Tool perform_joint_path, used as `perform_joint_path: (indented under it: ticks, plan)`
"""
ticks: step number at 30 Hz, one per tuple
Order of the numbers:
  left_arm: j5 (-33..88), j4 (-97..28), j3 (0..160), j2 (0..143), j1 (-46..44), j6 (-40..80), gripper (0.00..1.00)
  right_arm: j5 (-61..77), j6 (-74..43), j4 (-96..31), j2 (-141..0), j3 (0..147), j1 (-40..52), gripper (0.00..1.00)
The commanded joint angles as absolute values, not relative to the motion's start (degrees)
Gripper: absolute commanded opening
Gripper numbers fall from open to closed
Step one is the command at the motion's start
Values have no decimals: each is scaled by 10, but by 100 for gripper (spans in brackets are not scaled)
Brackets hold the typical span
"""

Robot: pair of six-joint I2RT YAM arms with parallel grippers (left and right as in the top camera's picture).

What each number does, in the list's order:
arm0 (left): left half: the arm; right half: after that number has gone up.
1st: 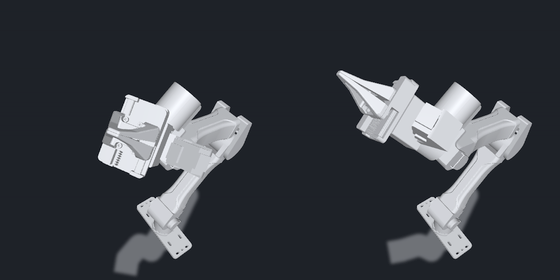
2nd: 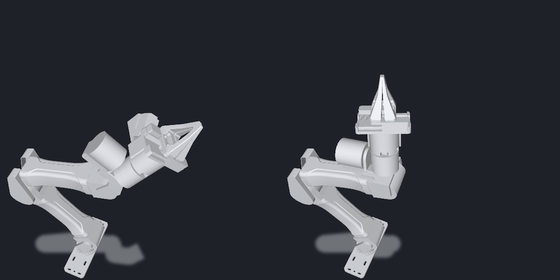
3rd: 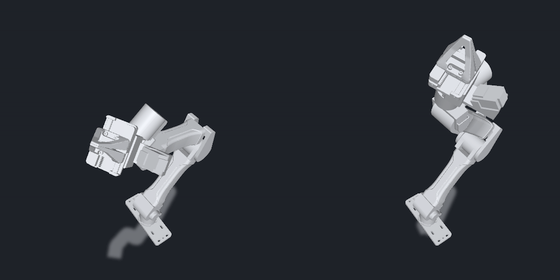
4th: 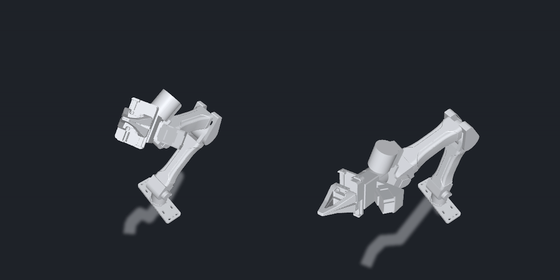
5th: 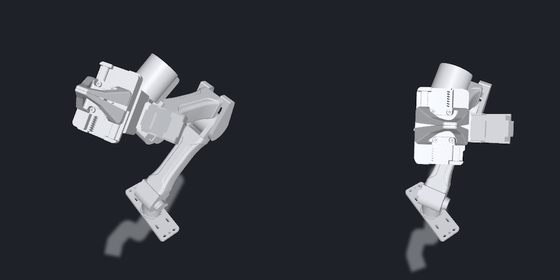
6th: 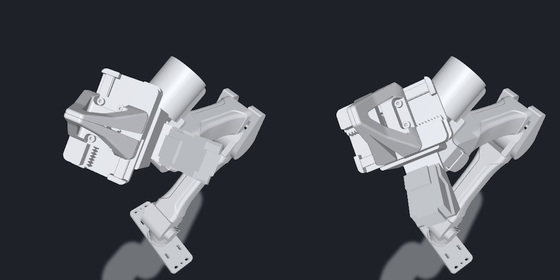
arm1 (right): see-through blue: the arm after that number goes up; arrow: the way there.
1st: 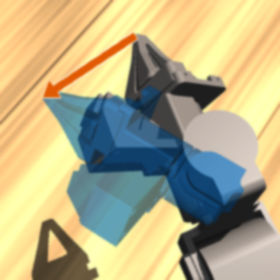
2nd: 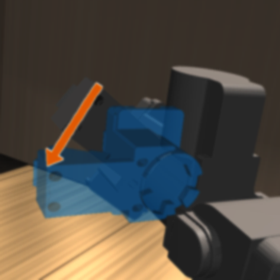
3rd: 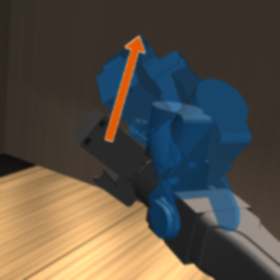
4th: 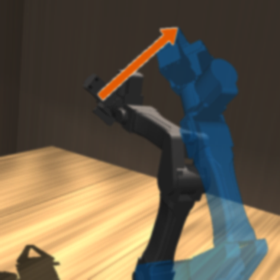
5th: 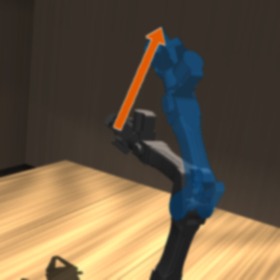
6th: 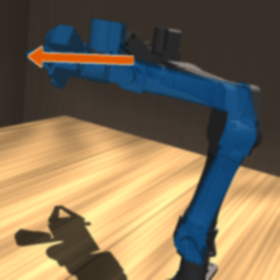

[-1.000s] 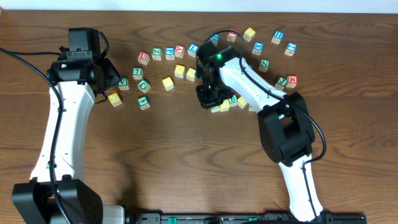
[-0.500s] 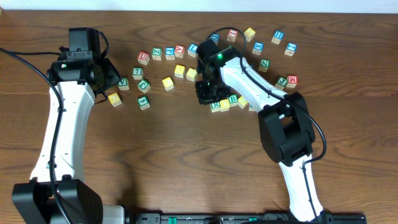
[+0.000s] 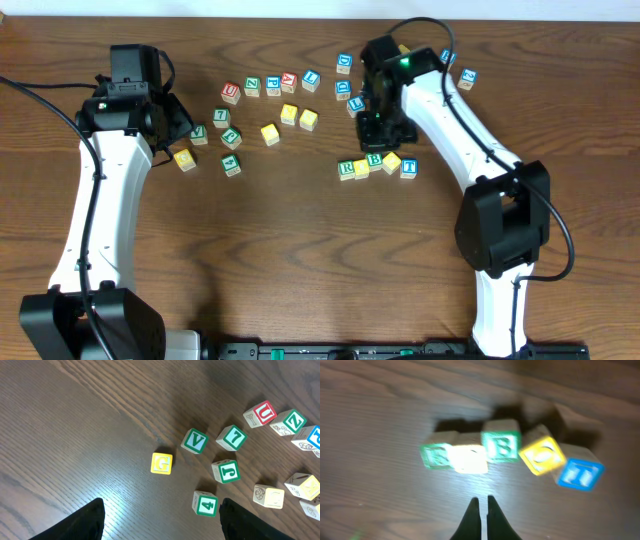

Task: Spell out ROBOT

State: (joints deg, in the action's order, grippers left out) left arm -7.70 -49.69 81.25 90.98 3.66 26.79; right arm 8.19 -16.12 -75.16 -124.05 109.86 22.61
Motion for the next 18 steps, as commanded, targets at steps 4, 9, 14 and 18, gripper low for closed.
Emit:
perform_joint_path:
  ticks: [4, 9, 14, 18]
  plan:
    - [-84, -499, 808, 915, 38, 267, 72, 70, -167, -793, -1240, 1045, 222, 1]
    - [-84, -499, 808, 915, 38, 267, 72, 41, -168, -787, -1240, 995, 220, 1]
    - [-84, -499, 808, 915, 38, 267, 72, 12, -174, -757, -1240, 956, 210, 1]
    - [-84, -499, 808, 915, 38, 267, 72, -35, -187, -739, -1240, 953, 198, 1]
